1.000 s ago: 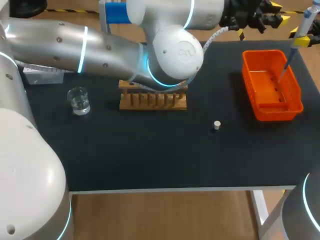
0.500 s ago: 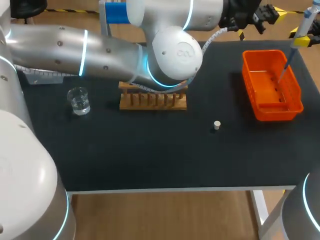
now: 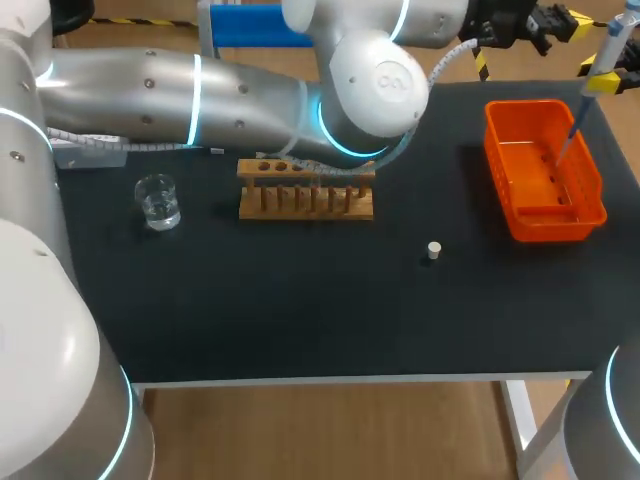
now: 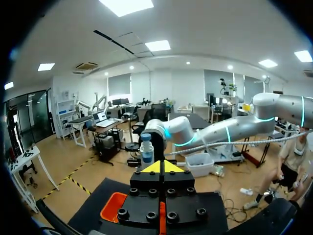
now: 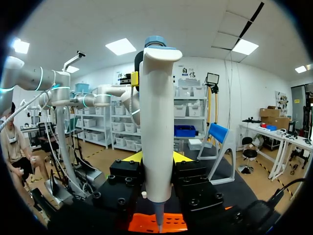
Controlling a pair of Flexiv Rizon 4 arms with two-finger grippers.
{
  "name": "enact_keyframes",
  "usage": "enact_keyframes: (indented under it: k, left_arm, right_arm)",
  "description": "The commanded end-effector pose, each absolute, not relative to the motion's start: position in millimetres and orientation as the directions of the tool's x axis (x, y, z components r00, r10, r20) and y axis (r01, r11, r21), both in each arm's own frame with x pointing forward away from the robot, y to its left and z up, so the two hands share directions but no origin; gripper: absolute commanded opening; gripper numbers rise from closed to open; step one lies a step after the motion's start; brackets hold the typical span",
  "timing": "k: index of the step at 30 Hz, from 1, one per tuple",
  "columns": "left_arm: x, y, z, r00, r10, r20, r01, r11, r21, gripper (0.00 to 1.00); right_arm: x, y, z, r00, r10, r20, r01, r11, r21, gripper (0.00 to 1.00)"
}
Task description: Invert the test tube, pick up the pipette, mount the tip to pipette, aspirate from beaker and dispense into the tube, eject the tip, return the pipette, and cap with the stopper.
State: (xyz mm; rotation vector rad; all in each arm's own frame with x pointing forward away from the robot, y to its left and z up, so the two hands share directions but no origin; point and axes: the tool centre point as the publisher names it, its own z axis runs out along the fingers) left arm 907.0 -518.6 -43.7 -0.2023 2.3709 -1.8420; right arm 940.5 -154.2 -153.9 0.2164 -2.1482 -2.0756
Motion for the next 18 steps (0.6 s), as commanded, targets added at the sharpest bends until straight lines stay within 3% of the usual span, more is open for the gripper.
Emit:
enact_keyframes:
  k: [1, 18]
  left_arm:
    - [918.0, -532.0, -46.8, -0.985, -0.171, -0.023, -0.001, 0.136, -0.991, 0.00]
    - [932.2, -550.6, -40.4, -0.986, -0.162, -0.041, 0.022, 0.120, -0.993, 0.00]
  right_arm:
    - [943.4, -156.8, -154.4, -0.977, -0.213, 0.005, -0.002, 0.035, 0.999, 0.00]
    - [943.4, -156.8, -154.4, -0.977, -0.213, 0.005, -0.002, 0.035, 0.999, 0.00]
